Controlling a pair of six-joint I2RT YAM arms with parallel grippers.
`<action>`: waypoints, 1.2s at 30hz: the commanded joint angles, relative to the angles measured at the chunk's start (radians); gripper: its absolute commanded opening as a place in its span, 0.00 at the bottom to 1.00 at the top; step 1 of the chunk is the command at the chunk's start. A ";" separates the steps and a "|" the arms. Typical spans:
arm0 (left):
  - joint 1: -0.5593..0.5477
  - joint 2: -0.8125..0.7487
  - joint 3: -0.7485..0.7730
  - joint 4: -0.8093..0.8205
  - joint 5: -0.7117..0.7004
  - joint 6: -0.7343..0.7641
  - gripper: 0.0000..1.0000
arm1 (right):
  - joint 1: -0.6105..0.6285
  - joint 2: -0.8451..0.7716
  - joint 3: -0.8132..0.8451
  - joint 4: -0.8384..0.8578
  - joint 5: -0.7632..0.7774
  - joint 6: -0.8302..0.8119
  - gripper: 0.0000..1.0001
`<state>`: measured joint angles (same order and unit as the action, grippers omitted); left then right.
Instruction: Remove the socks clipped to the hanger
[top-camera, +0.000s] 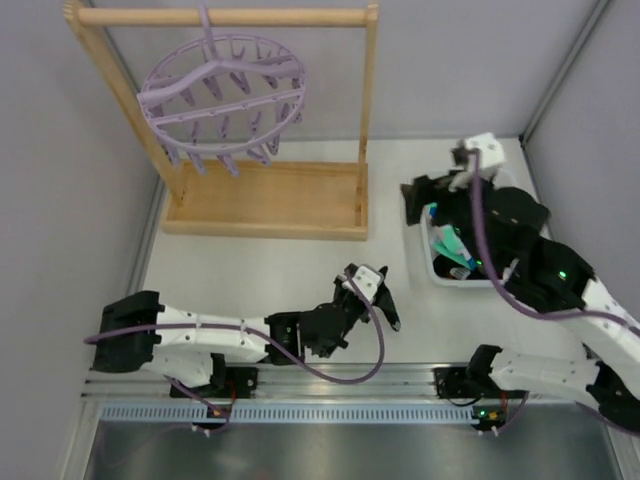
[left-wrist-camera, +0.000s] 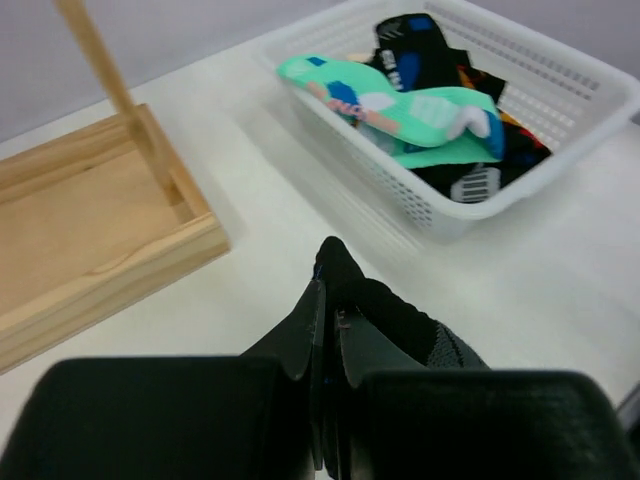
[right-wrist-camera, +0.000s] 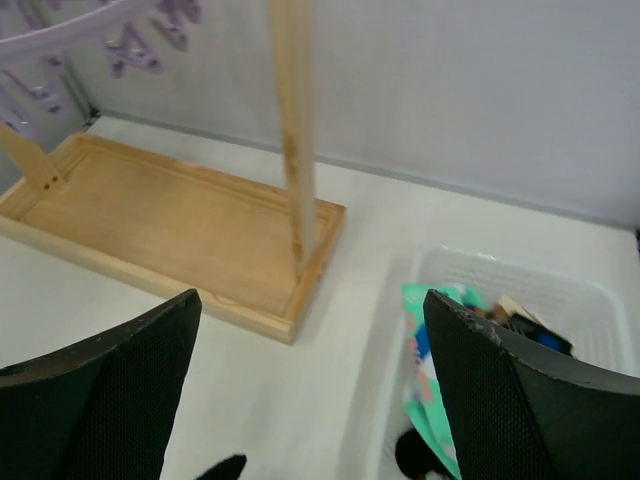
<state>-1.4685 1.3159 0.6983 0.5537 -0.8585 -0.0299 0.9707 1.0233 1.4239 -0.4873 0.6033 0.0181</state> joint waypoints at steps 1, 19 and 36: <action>0.005 0.028 0.183 -0.148 0.183 -0.041 0.00 | -0.049 -0.175 -0.114 -0.163 0.131 0.103 0.89; 0.319 0.742 1.145 -0.422 0.500 0.160 0.00 | -0.070 -0.499 -0.152 -0.352 0.285 0.166 0.89; 0.384 1.253 1.587 -0.491 0.748 0.035 0.00 | -0.070 -0.546 -0.258 -0.336 0.179 0.195 0.88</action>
<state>-1.0767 2.5286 2.2368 0.0811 -0.1818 0.0673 0.9062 0.4778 1.1820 -0.8330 0.8646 0.1875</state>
